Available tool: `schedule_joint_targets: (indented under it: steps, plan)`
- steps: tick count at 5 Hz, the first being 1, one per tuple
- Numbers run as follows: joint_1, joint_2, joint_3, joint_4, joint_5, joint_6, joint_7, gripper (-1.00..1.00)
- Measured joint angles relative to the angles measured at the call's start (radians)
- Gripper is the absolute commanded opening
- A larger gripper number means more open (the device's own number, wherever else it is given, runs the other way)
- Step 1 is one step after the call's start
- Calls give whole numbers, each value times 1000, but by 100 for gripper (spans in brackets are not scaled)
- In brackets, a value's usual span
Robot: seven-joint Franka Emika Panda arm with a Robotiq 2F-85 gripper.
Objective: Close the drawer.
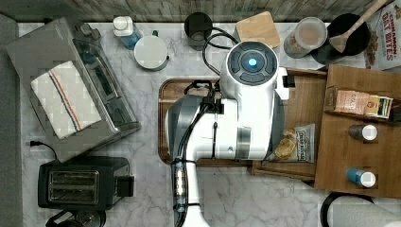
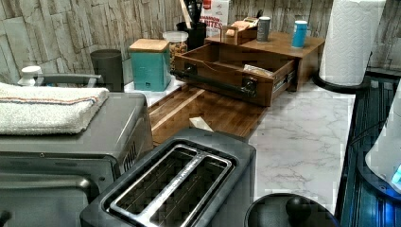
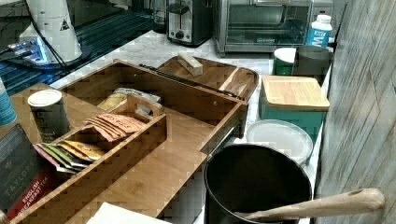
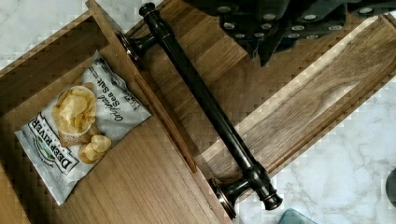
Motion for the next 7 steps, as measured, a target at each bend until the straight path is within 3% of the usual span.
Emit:
schedule_joint_targets:
  steps: [3, 5, 7]
  plan:
    - [0, 10, 0, -35, 0, 28, -15, -100]
    - [1, 14, 8, -150, -8, 284, -117, -100]
    - [29, 57, 16, -182, -52, 281, -241, -100]
